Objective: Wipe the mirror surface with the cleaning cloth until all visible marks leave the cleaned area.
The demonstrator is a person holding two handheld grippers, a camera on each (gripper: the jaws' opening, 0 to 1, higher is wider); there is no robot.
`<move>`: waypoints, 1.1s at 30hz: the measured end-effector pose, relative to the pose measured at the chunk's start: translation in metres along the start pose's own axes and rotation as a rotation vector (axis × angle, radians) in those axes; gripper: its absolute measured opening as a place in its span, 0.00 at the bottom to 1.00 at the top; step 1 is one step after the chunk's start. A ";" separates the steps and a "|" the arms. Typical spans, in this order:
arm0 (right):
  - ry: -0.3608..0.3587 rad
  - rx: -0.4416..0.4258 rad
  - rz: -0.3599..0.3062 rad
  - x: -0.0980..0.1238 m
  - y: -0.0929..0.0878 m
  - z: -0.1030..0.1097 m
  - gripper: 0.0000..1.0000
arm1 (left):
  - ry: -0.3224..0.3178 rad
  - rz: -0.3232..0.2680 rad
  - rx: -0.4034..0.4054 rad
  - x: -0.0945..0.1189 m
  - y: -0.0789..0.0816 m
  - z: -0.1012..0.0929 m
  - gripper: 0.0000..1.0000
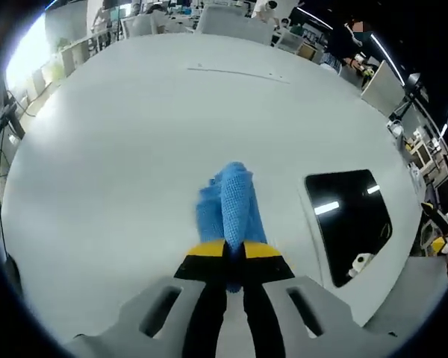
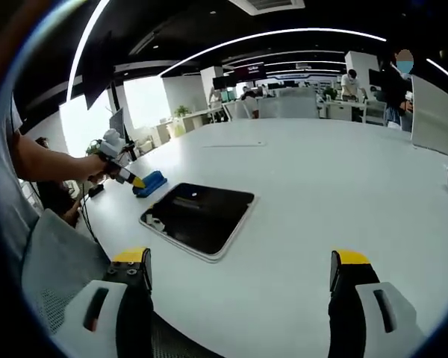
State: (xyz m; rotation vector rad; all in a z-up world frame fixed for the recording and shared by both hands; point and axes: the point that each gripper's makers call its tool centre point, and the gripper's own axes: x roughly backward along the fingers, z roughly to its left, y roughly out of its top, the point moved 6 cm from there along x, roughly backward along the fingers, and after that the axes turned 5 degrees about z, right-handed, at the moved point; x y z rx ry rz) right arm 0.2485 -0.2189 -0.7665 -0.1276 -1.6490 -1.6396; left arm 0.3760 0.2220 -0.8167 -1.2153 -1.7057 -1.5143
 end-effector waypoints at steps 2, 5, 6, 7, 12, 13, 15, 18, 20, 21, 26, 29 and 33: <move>0.000 0.001 -0.001 0.000 0.000 0.000 0.99 | -0.023 0.019 -0.004 -0.003 -0.006 -0.003 0.06; 0.000 0.008 0.001 0.000 0.000 0.000 0.99 | -0.028 -0.002 -0.097 -0.002 -0.006 -0.005 0.10; 0.000 0.008 -0.001 0.001 0.000 0.001 0.99 | -0.022 -0.006 -0.118 -0.002 -0.006 -0.004 0.10; 0.000 0.007 -0.001 0.001 0.000 0.001 0.99 | -0.021 -0.003 -0.117 -0.003 -0.006 -0.005 0.10; 0.001 0.004 -0.005 0.001 0.001 0.001 0.99 | 0.001 -0.007 -0.156 -0.003 -0.006 -0.007 0.11; 0.000 0.004 -0.005 0.001 0.001 0.001 0.99 | 0.005 -0.014 -0.177 -0.002 -0.007 -0.007 0.11; -0.002 0.005 -0.005 0.001 0.001 0.000 0.99 | 0.008 -0.023 -0.208 -0.004 -0.007 -0.008 0.13; -0.002 0.006 -0.005 0.001 0.001 0.000 0.99 | -0.003 -0.033 -0.207 -0.001 -0.010 -0.014 0.20; -0.002 0.005 -0.007 0.001 0.001 0.000 0.99 | 0.002 -0.040 -0.209 -0.002 -0.010 -0.016 0.23; 0.000 0.006 -0.006 0.001 0.001 0.001 0.99 | 0.000 -0.042 -0.216 -0.002 -0.011 -0.018 0.25; 0.003 0.006 -0.008 0.001 0.001 0.001 0.99 | 0.014 -0.063 -0.242 -0.004 -0.011 -0.022 0.31; 0.004 0.004 -0.010 0.001 0.001 0.001 0.99 | 0.027 -0.080 -0.265 -0.006 -0.011 -0.025 0.35; 0.003 0.002 -0.013 0.001 0.002 0.001 0.99 | 0.031 -0.095 -0.271 -0.008 -0.011 -0.030 0.42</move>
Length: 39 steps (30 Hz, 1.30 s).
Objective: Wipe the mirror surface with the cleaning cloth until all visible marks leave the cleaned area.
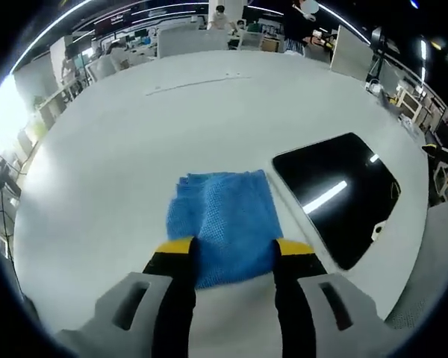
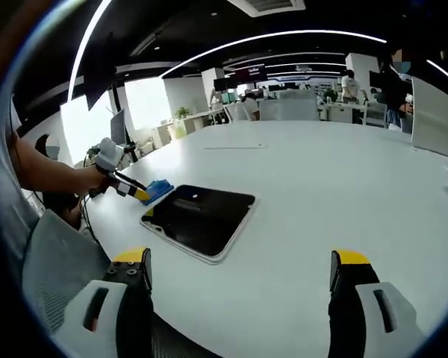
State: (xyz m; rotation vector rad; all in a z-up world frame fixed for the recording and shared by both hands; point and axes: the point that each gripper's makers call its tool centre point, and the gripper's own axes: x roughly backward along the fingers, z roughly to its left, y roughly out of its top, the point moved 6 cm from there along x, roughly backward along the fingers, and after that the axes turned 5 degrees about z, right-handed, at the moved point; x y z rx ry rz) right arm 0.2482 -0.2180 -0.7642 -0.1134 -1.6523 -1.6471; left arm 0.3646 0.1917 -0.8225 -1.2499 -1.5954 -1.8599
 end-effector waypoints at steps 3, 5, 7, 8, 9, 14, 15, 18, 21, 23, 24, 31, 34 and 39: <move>0.000 -0.002 -0.002 0.000 0.000 0.000 0.99 | -0.020 -0.012 0.059 0.003 0.000 0.001 0.45; 0.000 -0.002 -0.003 0.000 0.000 0.000 0.99 | -0.038 -0.008 0.150 0.009 0.000 0.004 0.52; -0.001 -0.005 -0.004 0.000 0.001 0.000 0.99 | -0.050 -0.036 0.127 0.014 0.001 0.012 0.61; -0.001 -0.006 -0.005 0.000 0.001 -0.001 0.99 | -0.062 -0.086 0.119 0.016 0.004 0.016 0.66; -0.003 -0.006 -0.006 0.000 0.001 -0.001 0.99 | -0.044 -0.085 0.121 0.023 0.001 0.025 0.70; -0.011 0.009 -0.013 0.001 0.002 -0.002 0.99 | -0.084 -0.209 0.090 0.049 -0.002 0.051 0.80; -0.010 0.006 -0.016 0.001 0.002 -0.002 0.99 | -0.091 -0.240 0.075 0.056 -0.005 0.057 0.83; 0.002 0.021 -0.032 0.000 0.004 -0.001 0.99 | -0.157 -0.308 0.046 0.070 -0.013 0.066 0.94; 0.021 0.046 -0.019 -0.002 0.002 0.002 0.99 | -0.160 -0.304 0.054 0.084 -0.031 0.076 0.96; 0.035 0.042 -0.010 -0.003 0.001 0.003 0.99 | -0.170 -0.304 0.064 0.093 -0.045 0.081 0.99; 0.042 0.045 -0.002 -0.004 0.000 0.004 0.99 | -0.176 -0.298 0.072 0.096 -0.052 0.082 0.99; 0.098 0.098 0.036 -0.007 -0.002 0.014 0.99 | -0.184 -0.314 0.106 0.115 -0.090 0.090 0.99; 0.070 0.117 0.024 -0.008 0.002 0.009 0.99 | -0.197 -0.315 0.110 0.120 -0.092 0.090 0.99; 0.033 0.128 -0.011 -0.004 0.005 0.006 0.99 | -0.204 -0.348 0.080 0.126 -0.083 0.090 0.99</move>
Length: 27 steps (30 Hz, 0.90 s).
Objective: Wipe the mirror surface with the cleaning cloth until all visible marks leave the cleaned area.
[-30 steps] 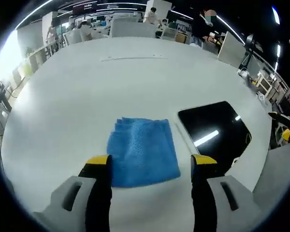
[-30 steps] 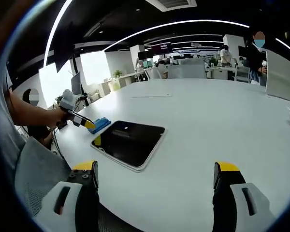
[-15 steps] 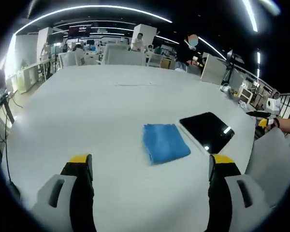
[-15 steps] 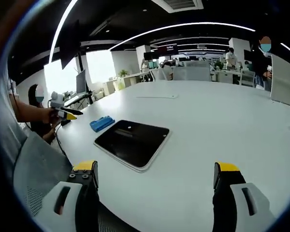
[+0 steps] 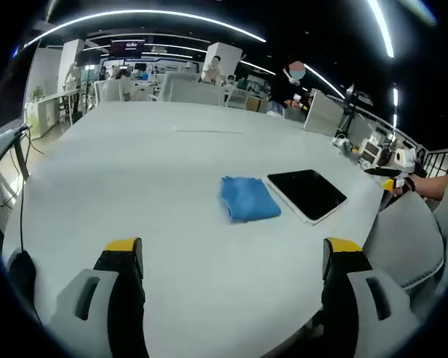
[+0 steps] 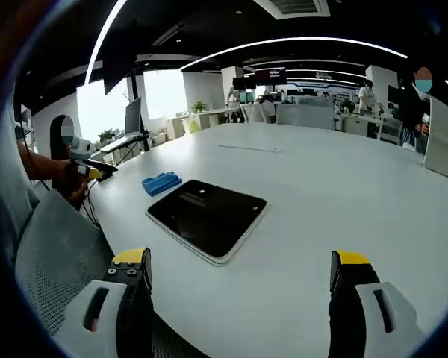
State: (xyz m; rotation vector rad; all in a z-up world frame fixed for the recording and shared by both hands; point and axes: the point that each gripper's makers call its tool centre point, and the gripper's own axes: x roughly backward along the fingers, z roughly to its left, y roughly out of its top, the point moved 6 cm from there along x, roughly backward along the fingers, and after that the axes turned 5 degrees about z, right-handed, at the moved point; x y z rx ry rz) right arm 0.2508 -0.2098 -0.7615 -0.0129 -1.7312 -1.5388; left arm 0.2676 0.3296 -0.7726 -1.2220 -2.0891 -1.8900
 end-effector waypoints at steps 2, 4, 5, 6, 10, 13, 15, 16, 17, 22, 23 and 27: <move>-0.015 0.008 -0.005 0.001 0.001 -0.002 0.99 | -0.007 0.000 -0.003 -0.002 0.000 -0.002 0.99; -0.022 0.007 0.004 0.001 0.000 -0.002 0.99 | -0.016 0.007 -0.005 -0.004 -0.001 -0.007 0.99; -0.021 0.001 0.009 0.001 -0.001 -0.002 0.99 | -0.014 0.015 -0.013 -0.004 -0.003 -0.008 0.99; -0.018 -0.003 0.016 0.001 -0.002 -0.001 0.99 | -0.010 0.019 -0.022 -0.004 -0.004 -0.008 0.99; -0.004 0.014 0.026 0.000 -0.002 0.002 0.99 | -0.017 0.003 -0.004 -0.003 -0.004 -0.011 0.99; -0.002 0.023 0.024 -0.001 -0.003 0.001 0.99 | -0.020 0.001 -0.007 -0.004 -0.003 -0.013 0.99; 0.004 0.022 0.035 -0.002 -0.004 0.001 0.99 | -0.024 -0.002 -0.009 -0.004 -0.003 -0.015 0.99; 0.007 0.023 0.044 -0.003 -0.005 0.001 0.99 | -0.024 -0.003 -0.009 -0.005 -0.003 -0.016 0.99; 0.011 0.026 0.051 -0.003 -0.006 0.002 0.99 | -0.023 -0.004 -0.009 -0.005 -0.003 -0.017 0.99; -0.001 0.015 0.034 0.000 -0.004 0.000 0.99 | -0.020 -0.011 -0.001 -0.002 -0.006 -0.020 0.99; -0.002 0.010 0.031 0.000 -0.004 -0.001 0.99 | -0.019 -0.008 -0.002 -0.001 -0.007 -0.019 0.99; -0.005 0.010 0.029 0.000 -0.003 0.000 0.99 | -0.011 -0.012 0.005 0.003 -0.007 -0.016 0.99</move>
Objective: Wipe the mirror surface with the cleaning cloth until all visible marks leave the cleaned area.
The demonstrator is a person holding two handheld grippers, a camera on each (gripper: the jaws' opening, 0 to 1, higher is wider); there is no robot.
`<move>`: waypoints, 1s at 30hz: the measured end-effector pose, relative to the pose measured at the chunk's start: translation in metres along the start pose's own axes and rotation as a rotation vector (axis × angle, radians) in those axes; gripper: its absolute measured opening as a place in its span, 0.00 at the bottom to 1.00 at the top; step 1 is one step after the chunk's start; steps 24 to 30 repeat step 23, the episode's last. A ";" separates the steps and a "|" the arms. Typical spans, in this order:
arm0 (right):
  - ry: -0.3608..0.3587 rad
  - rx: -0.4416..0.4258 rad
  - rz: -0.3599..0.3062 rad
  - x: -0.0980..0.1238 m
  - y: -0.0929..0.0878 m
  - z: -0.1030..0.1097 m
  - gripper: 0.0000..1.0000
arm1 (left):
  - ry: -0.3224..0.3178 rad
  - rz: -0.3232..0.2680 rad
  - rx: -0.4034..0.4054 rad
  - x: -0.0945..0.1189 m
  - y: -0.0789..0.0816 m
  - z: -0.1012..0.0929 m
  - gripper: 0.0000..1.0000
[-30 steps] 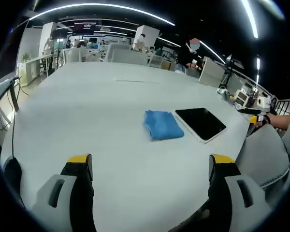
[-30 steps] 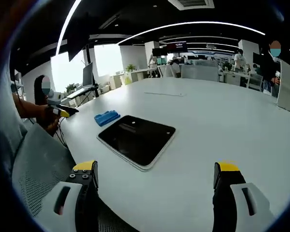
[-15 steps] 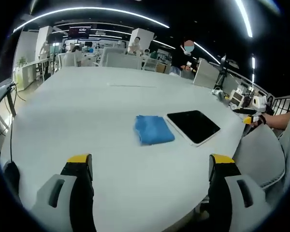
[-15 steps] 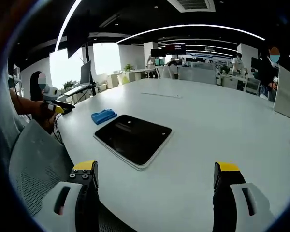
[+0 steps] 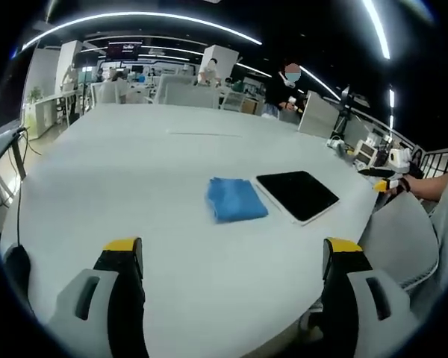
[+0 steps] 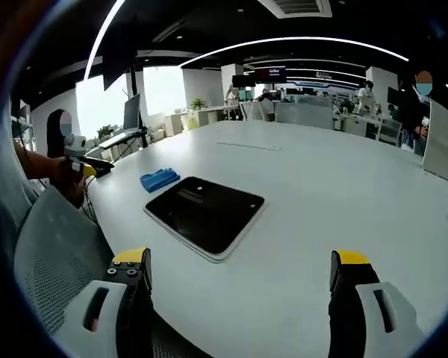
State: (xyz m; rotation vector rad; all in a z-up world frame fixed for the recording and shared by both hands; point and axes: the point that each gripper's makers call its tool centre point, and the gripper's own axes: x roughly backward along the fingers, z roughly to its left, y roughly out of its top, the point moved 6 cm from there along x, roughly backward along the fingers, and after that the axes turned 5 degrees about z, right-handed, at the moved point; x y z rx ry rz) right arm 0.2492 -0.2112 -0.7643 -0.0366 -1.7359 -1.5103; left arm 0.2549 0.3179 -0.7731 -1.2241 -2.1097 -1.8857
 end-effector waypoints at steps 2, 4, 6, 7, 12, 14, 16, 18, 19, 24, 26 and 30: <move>-0.003 0.000 0.003 0.000 -0.001 -0.001 0.99 | 0.004 -0.009 0.007 0.001 0.001 0.001 0.99; -0.007 -0.005 -0.001 0.000 0.000 -0.001 0.99 | 0.007 -0.011 0.012 0.001 0.002 0.001 0.99; -0.007 -0.010 -0.003 0.001 0.000 -0.001 0.99 | 0.009 -0.009 0.007 0.001 0.002 0.000 0.99; -0.006 -0.011 -0.003 0.001 0.000 -0.001 0.99 | 0.008 -0.012 0.005 0.001 0.003 0.000 0.99; -0.003 -0.022 0.010 0.000 -0.002 -0.001 0.99 | 0.007 -0.021 0.006 0.000 0.004 0.001 0.99; -0.002 -0.042 -0.003 0.001 -0.001 -0.003 0.99 | 0.002 -0.024 0.013 -0.001 0.005 -0.001 0.99; -0.005 -0.046 -0.003 0.002 -0.001 -0.003 0.99 | 0.004 -0.024 0.007 -0.002 0.005 -0.001 0.99; -0.007 -0.040 0.006 0.001 -0.002 -0.002 0.99 | 0.001 -0.023 0.010 -0.002 0.005 -0.001 0.99; -0.007 -0.036 0.009 0.001 -0.002 -0.002 0.99 | -0.002 -0.023 0.010 -0.003 0.006 -0.002 0.99; -0.009 -0.034 0.013 0.001 -0.003 -0.003 0.99 | -0.001 -0.023 0.008 -0.004 0.007 -0.002 0.99; -0.009 -0.034 0.013 0.001 -0.003 -0.003 0.99 | -0.001 -0.023 0.008 -0.004 0.007 -0.002 0.99; -0.009 -0.034 0.013 0.001 -0.003 -0.003 0.99 | -0.001 -0.023 0.008 -0.004 0.007 -0.002 0.99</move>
